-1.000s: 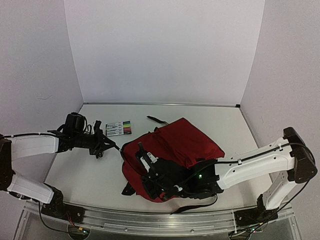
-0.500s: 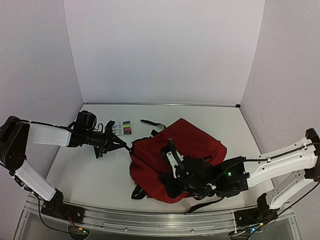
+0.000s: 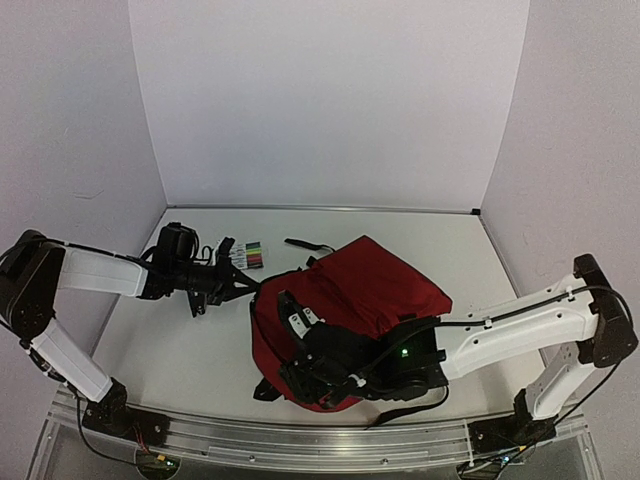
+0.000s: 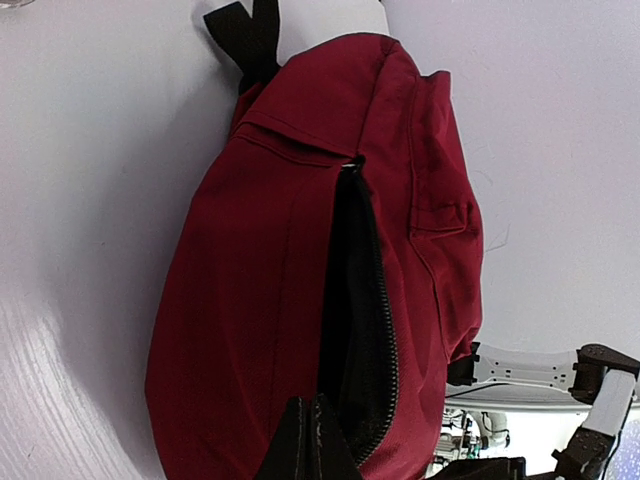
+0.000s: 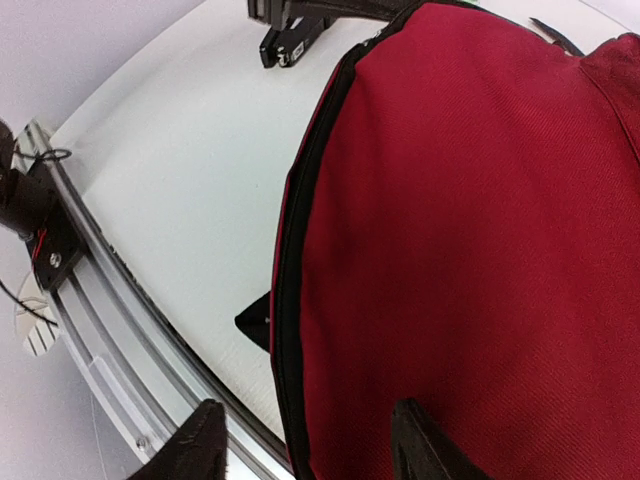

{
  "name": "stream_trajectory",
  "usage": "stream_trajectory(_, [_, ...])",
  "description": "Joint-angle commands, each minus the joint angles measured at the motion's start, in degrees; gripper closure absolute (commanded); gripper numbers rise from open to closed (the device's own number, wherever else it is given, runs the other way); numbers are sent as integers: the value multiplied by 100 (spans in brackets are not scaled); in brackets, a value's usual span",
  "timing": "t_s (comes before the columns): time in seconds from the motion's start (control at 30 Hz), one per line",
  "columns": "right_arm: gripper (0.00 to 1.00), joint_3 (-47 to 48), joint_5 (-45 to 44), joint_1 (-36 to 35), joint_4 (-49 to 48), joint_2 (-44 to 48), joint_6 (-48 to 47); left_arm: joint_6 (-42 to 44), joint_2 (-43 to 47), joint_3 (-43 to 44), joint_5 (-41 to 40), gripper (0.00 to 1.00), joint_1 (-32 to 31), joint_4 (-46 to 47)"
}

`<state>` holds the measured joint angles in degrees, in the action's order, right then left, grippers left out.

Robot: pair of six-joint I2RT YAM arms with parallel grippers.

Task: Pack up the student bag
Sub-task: Zip the student bag at the center of the board.

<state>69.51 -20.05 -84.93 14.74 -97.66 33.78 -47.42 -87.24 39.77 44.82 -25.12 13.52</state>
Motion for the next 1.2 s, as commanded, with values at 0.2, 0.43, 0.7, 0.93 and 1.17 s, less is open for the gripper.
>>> stream_trajectory(0.2, [19, 1786, -1192, 20, 446, -1210, -462, 18, 839, -388, -385, 100, 8, -196])
stream_trajectory(0.43, [20, 3263, -1677, 276, 1208, -2524, -513, 23, 1111, -415, -503, 100, 8, -415])
stream_trajectory(0.7, [76, 3874, -1821, 398, 1345, -3017, -861, 68, 1475, -494, -725, 100, 8, -715])
stream_trajectory(0.93, [100, 3442, -1396, 356, 1320, -2550, -979, 131, 1642, -362, -1110, 100, 22, -1073])
stream_trajectory(1.17, [100, 2028, -798, 106, 835, -1340, -1020, 137, 1706, -210, -1234, 100, 149, -1084])
